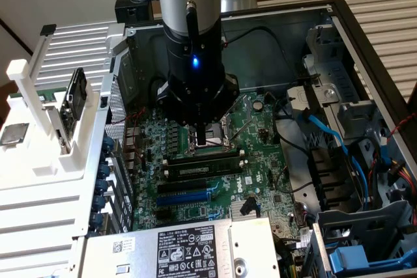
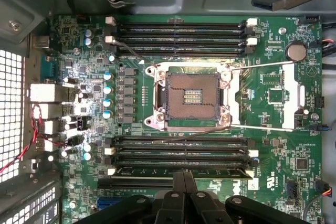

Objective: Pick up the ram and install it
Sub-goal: 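Press down the ram until it locks into place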

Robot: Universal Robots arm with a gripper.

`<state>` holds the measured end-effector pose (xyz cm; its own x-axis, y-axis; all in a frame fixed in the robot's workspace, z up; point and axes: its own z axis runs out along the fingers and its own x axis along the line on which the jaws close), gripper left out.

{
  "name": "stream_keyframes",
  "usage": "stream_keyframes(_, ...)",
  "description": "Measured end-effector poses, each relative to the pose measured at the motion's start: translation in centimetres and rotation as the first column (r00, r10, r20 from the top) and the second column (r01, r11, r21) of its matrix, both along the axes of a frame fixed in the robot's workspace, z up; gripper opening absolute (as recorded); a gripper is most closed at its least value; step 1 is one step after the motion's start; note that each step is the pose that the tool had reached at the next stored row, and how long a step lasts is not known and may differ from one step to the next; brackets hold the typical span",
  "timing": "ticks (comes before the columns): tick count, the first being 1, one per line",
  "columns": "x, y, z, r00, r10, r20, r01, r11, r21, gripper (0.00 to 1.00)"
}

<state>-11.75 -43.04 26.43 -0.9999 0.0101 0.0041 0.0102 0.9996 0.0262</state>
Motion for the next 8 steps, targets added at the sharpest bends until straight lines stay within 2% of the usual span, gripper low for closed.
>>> stream_keyframes(8, 0.0, -0.01, 0.0, 1.0, 0.0, 0.0, 0.0, 1.0, 0.0, 0.1)
